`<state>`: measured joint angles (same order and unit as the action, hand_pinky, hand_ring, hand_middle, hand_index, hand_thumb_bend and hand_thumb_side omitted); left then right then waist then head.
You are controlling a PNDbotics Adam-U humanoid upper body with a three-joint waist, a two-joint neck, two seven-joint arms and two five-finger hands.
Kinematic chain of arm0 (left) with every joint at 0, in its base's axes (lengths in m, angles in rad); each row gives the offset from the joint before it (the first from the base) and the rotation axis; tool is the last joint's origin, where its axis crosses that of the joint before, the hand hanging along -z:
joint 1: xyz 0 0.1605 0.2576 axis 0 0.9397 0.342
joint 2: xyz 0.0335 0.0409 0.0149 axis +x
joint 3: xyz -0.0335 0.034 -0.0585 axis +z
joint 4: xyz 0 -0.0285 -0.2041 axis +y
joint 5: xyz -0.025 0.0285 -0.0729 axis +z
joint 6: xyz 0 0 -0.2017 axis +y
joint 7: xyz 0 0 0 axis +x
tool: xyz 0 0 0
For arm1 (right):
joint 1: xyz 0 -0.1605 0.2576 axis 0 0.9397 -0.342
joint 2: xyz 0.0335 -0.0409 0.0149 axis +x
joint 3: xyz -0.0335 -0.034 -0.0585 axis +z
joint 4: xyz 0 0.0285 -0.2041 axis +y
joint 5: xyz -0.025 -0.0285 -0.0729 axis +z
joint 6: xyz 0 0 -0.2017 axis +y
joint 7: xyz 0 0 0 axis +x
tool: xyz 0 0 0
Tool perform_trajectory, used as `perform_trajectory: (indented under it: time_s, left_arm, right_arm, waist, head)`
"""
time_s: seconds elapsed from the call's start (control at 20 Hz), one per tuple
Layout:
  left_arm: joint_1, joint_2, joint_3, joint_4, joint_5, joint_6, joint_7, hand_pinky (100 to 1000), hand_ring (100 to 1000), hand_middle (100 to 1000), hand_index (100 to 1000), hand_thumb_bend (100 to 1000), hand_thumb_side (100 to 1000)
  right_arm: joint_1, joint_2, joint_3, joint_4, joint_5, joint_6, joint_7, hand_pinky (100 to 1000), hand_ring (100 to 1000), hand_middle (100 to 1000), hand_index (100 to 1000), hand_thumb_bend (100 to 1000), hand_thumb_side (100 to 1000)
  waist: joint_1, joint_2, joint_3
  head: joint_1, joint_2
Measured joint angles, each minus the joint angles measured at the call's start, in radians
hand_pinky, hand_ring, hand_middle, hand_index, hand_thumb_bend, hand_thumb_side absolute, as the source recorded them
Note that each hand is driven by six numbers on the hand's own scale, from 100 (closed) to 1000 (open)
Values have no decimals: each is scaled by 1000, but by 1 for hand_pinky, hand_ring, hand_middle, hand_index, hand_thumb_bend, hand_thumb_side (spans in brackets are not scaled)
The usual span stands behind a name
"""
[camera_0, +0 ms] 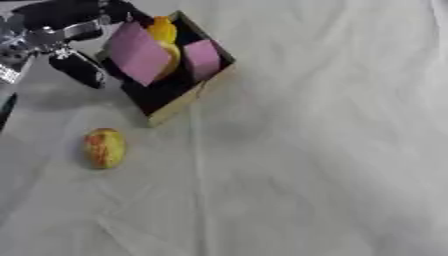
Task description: Pick up objects on the table and place them in the box.
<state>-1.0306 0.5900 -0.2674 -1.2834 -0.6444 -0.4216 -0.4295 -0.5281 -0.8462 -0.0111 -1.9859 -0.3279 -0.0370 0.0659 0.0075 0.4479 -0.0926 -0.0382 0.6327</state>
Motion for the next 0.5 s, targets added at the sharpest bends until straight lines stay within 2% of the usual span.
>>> perform_trajectory:
  time_s: [0.15, 0.25, 0.4, 0.45, 0.5]
  left_arm:
    - [1, 0, -1, 0, -11, -1, 8, 884, 846, 818, 982, 572, 153]
    - [1, 0, -4, -1, -22, -3, 10, 886, 856, 824, 989, 568, 100]
    - [1, 0, -7, 0, -42, -6, 11, 893, 867, 832, 1000, 590, 100]
    - [1, 0, -9, 1, -49, -7, 10, 895, 871, 834, 1000, 644, 100]
    - [1, -1, -12, 2, -55, -9, 8, 890, 868, 828, 1000, 597, 100]
  right_arm:
    - [0, 3, 0, 0, 0, 2, 2, 1000, 986, 683, 796, 100, 457]
    - [1, 6, 0, 0, 0, 3, 3, 1000, 986, 683, 796, 100, 458]
    - [1, 6, 0, 0, 0, 4, 4, 1000, 986, 683, 795, 100, 458]
    - [1, 6, 0, 0, 0, 4, 4, 1000, 986, 683, 795, 100, 451]
    - [1, 6, 0, 0, 0, 5, 5, 1000, 986, 682, 795, 100, 457]
  waist:
    - [0, 0, 0]
    - [0, 0, 0]
    - [0, 0, -1]
    - [0, 0, -2]
    - [0, 0, -3]
  head:
    - [0, 0]
    - [0, 0]
    - [0, 0]
    - [0, 0]
    - [0, 0]
